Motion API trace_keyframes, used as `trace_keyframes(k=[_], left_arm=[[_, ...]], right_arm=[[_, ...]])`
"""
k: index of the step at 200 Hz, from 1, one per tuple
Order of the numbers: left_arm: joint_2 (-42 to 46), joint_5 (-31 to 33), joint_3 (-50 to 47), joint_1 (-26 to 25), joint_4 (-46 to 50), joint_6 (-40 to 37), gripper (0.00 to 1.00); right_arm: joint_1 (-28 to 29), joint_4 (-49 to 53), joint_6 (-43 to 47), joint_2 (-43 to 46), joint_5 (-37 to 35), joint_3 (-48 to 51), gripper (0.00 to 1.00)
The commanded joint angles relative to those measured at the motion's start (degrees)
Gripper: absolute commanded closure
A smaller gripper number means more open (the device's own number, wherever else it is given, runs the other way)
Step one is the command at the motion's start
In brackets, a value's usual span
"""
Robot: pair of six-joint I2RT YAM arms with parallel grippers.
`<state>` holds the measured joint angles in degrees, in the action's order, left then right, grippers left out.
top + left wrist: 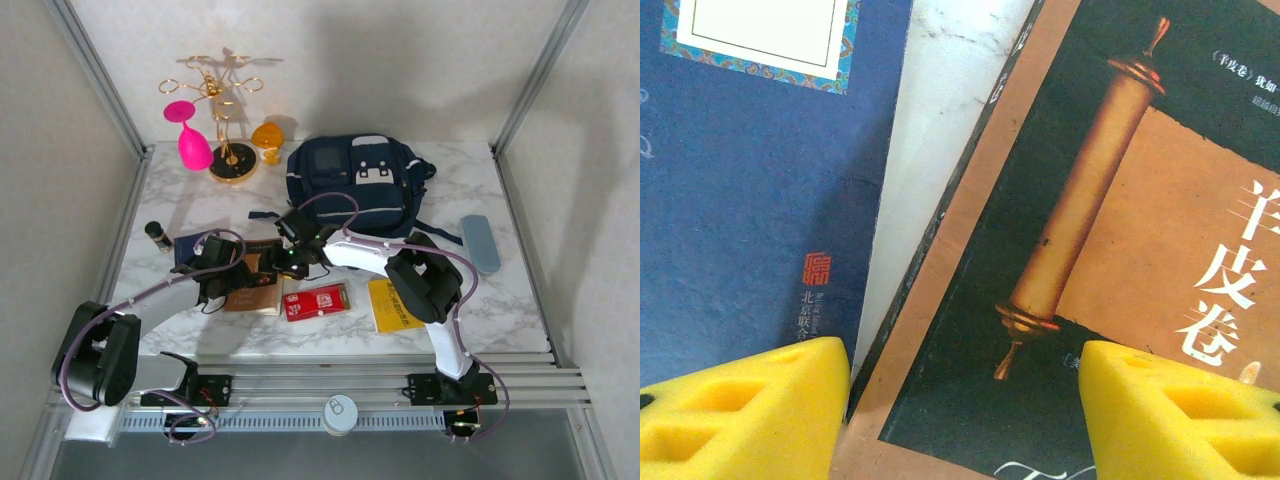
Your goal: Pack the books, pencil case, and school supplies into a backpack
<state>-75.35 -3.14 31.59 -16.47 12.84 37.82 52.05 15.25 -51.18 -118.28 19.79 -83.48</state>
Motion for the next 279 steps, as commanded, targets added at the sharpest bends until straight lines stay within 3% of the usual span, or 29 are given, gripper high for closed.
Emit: trace_keyframes(k=[1, 85, 196, 253, 279], left_arm=[[-1.64, -2.58, -2.76, -1.06, 2.97, 2.08, 0.37], [-1.93, -1.60, -2.35, -1.14, 3.06, 2.08, 0.37], [-1.05, -1.35, -0.93, -1.04, 3.91, 1.64, 0.36], [8.57, -1.61, 8.75, -0.44, 12.98, 0.82, 0.28], [13.65, -3.17, 15.23, 1.66, 16.47, -0.06, 0.22]], right_arm=[[0.58, -0.90, -1.16, 2.75, 3.53, -1.77, 0.50], [0.34, 1.37, 0.58, 3.70, -0.37, -1.29, 0.77], [0.13, 0.57, 1.52, 6.62, -0.59, -0.60, 0.94], [-1.30, -7.28, 5.88, 17.23, -1.63, 3.53, 1.00], [-5.70, -6.82, 7.42, 20.59, 4.91, 2.86, 1.00]])
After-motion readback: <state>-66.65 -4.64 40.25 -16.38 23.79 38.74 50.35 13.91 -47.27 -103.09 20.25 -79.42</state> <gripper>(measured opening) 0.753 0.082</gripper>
